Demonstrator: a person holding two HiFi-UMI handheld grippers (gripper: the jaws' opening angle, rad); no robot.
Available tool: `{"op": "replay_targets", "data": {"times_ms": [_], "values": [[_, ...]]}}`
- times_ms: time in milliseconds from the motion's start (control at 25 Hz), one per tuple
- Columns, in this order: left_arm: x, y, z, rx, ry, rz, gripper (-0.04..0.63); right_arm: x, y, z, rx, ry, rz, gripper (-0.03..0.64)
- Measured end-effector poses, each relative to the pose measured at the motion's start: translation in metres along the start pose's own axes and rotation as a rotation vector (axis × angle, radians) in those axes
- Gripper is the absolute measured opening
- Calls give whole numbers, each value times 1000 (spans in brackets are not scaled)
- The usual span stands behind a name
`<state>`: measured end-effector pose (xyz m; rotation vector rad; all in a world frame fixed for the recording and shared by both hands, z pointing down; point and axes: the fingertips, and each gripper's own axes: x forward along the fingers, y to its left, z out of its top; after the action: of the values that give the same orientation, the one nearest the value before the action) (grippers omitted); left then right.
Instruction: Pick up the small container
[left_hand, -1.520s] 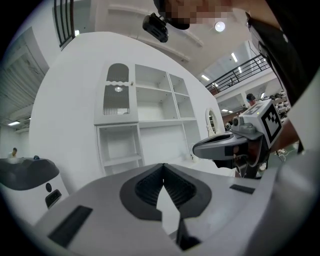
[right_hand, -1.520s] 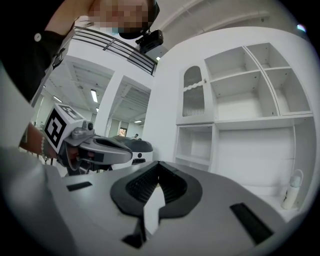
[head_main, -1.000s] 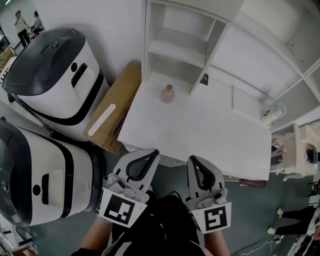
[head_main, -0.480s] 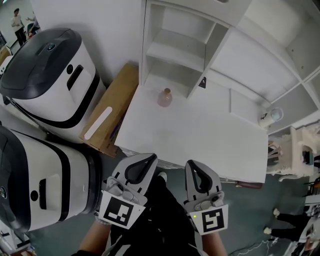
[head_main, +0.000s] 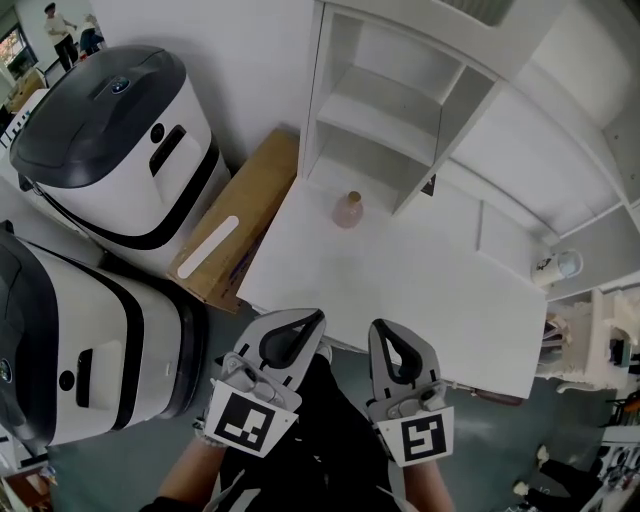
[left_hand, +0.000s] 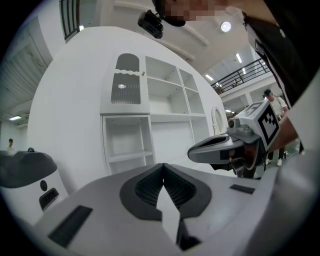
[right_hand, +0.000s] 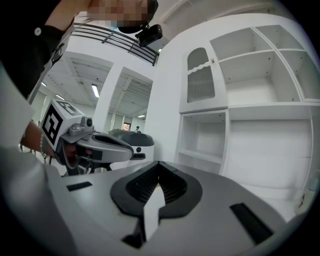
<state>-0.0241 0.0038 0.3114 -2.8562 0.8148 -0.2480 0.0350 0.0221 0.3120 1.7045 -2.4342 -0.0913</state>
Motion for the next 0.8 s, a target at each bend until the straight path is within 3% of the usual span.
{"op": "replay_targets", "data": {"times_ms": [800], "values": [[73,32,-21,-19,94,94,2,91,-83,-49,4,65,132,2]]}}
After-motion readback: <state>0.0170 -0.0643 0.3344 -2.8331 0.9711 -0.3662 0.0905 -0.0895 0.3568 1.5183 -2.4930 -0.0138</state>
